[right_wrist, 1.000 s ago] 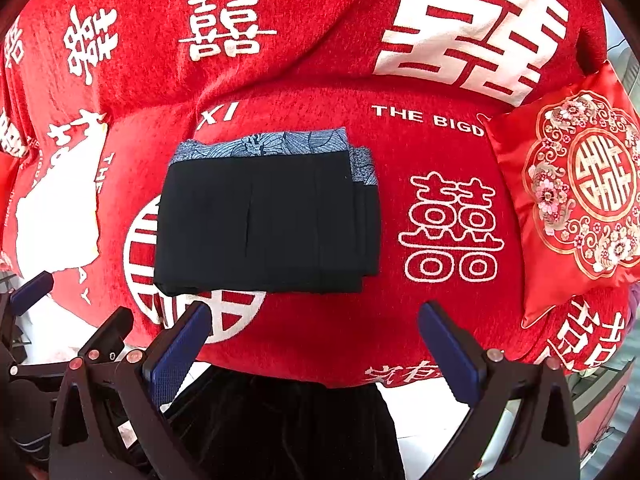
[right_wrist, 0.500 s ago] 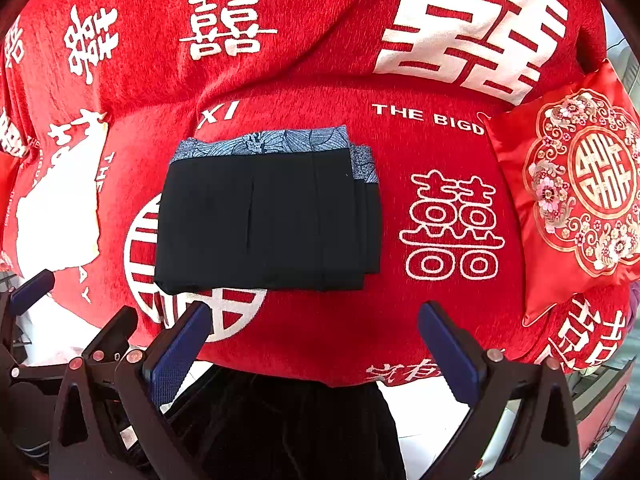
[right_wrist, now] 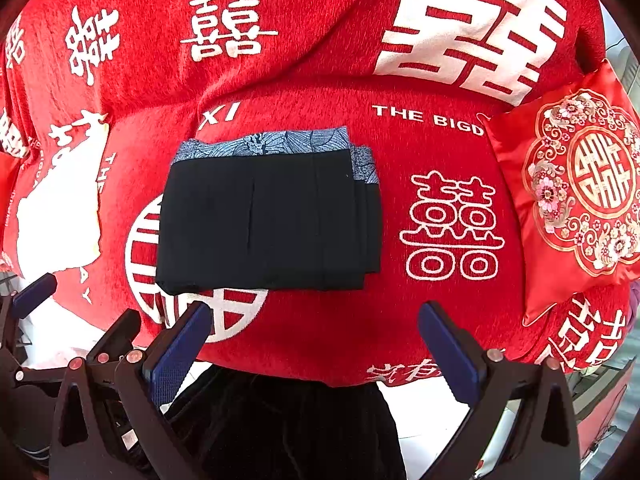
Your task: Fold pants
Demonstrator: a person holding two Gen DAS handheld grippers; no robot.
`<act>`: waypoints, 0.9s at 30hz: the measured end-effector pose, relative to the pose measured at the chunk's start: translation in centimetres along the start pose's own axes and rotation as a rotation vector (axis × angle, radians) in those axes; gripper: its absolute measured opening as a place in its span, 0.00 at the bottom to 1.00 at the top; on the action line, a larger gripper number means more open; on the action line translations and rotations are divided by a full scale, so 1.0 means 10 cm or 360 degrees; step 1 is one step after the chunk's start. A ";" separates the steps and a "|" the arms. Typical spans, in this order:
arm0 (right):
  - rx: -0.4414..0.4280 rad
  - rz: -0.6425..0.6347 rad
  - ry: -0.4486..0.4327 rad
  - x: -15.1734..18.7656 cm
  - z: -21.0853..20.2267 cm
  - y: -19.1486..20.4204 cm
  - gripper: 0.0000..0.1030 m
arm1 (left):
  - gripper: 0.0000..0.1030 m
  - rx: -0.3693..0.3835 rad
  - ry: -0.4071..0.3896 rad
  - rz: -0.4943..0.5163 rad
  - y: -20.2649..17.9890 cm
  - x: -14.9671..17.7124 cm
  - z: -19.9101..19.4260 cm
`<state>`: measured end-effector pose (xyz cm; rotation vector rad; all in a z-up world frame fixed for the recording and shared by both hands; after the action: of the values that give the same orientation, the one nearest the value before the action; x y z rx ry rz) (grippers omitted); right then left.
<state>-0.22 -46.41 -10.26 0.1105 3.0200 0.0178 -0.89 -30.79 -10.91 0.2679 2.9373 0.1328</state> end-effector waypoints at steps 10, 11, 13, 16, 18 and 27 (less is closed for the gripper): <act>0.0003 -0.0004 0.0000 0.01 0.00 0.01 1.00 | 1.00 0.0002 0.0004 -0.0006 -0.01 0.02 0.00; 0.0006 -0.0005 0.0000 0.01 -0.01 0.02 1.00 | 1.00 0.0003 0.0004 -0.0006 -0.02 0.01 -0.01; 0.0002 0.0002 0.0002 0.02 -0.01 0.02 1.00 | 1.00 0.0005 0.0006 -0.0003 -0.02 0.01 -0.01; 0.0006 0.0001 0.0001 0.03 -0.01 0.02 1.00 | 1.00 0.0006 0.0006 -0.0005 -0.03 0.01 -0.01; 0.0006 0.0004 0.0001 0.03 -0.01 0.02 1.00 | 1.00 0.0007 0.0003 0.0000 -0.03 0.01 -0.01; 0.0006 -0.0004 0.0004 0.02 -0.02 0.02 1.00 | 1.00 0.0016 0.0004 -0.0002 -0.06 0.00 -0.01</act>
<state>-0.45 -46.22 -10.13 0.1073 3.0227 0.0119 -1.02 -31.41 -10.88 0.2674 2.9411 0.1185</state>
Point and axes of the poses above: each gripper's, at about its wrist camera, not at the fingertips, and z roughly the way its jaws point, y to its left, x to its underside, the point moved 1 cm from there along z, roughly the way its jaws point, and after that the axes turned 1 degree about y, right-handed, at the moved point
